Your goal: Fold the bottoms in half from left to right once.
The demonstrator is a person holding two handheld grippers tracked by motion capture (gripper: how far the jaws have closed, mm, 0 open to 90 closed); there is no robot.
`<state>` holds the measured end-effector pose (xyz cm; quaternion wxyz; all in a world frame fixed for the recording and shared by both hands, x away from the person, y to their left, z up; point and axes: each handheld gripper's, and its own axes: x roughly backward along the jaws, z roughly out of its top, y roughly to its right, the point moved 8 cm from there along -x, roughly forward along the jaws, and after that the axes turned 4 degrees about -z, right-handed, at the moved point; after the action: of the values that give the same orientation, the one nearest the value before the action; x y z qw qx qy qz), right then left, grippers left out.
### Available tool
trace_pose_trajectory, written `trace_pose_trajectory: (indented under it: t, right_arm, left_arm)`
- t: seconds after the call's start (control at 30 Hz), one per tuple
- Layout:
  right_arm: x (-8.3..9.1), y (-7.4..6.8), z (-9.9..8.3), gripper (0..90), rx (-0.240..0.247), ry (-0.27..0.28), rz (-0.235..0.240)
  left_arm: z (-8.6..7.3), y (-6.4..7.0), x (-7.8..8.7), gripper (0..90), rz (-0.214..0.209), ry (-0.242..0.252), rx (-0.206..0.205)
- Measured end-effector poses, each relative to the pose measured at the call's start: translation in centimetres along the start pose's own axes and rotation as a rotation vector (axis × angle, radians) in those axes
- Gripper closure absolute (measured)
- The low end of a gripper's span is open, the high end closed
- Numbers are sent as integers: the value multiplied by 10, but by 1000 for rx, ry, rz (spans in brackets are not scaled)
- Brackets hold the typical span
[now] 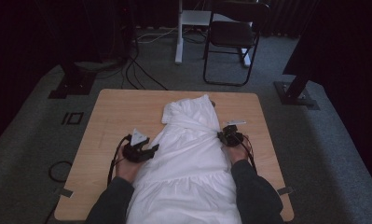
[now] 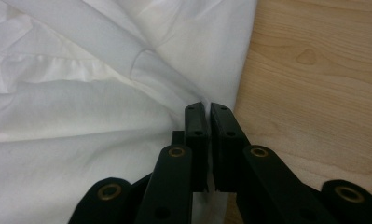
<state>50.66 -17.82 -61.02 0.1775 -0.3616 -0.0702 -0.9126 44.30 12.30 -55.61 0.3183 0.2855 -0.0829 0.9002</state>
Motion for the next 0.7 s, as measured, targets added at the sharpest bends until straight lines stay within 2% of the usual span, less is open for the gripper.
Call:
trace_pose_trajectory:
  t: [0.1,0.13,0.2,0.23,0.27,0.33,0.43,0.57,0.7]
  right_arm:
    - [0,1,0,857,0,2,6]
    - [0,1,0,857,-1,4,10]
    - [0,2,-1,856,-9,11,24]
    - [0,2,-1,855,-15,15,28]
    - [1,2,-2,855,-15,17,29]
    - [3,0,-5,851,-18,18,40]
    - [11,-5,-13,837,-4,7,57]
    - [33,-19,-33,822,40,-13,90]
    - [58,-31,-59,813,65,-16,137]
  left_arm:
    - [10,-3,-33,479,-5,-54,-4]
    - [6,-5,-47,494,1,-95,-14]
    - [-6,-7,-64,525,4,-150,-7]
    - [-11,-6,-68,530,2,-159,1]
    - [-15,-6,-69,536,-9,-126,16]
    - [-20,-5,-64,556,-20,-104,31]
    - [-29,1,-52,606,-14,-104,25]
    - [-49,23,-27,610,-29,-102,15]
    - [-71,47,-1,609,-44,-102,-5]
